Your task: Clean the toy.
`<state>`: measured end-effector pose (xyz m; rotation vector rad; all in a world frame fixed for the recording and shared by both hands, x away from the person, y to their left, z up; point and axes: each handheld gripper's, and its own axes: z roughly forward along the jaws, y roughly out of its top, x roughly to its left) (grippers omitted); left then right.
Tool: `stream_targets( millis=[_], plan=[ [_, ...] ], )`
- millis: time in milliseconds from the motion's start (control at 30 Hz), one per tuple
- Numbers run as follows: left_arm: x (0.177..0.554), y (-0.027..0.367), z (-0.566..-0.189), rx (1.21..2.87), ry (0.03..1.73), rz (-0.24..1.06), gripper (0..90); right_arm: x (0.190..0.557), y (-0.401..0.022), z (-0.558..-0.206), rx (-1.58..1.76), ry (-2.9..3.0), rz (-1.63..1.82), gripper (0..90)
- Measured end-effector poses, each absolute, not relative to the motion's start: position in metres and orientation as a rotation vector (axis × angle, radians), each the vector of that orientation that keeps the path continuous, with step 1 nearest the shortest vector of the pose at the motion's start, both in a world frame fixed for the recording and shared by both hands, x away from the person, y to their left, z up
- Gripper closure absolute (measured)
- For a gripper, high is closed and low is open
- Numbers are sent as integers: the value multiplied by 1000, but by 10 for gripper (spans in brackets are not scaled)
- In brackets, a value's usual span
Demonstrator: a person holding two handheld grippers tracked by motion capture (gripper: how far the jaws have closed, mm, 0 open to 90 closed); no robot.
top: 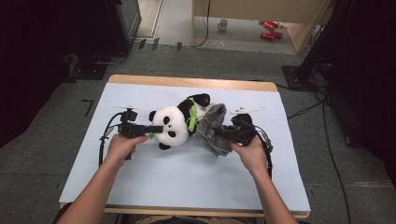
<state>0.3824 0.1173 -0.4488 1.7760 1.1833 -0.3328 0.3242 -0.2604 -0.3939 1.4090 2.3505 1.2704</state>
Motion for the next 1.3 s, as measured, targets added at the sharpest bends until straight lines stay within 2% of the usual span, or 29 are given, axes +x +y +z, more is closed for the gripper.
stream_targets(
  millis=[167,400,667,800,1033,1133,1167,1300],
  plan=[
    [375,115,-447,1819,1152,-264,633,338,-244,-409,1417,2387,1210,772],
    [375,117,-433,1897,1042,-123,430,351,-246,-423,1453,2380,1171,772],
    [383,126,-405,1942,885,24,341,355,-250,-423,1450,2378,1160,773],
    [393,120,-407,1932,852,-34,320,358,-252,-423,1449,2371,1165,772],
    [405,100,-423,2005,826,-148,293,369,-257,-421,1449,2349,1155,772],
    [406,94,-429,2017,830,-230,325,371,-258,-421,1470,2345,1172,773],
    [405,94,-430,2013,827,-248,368,371,-259,-421,1470,2345,1178,772],
    [402,94,-432,2010,836,-230,482,364,-260,-413,1450,2326,1211,773]
  ],
)
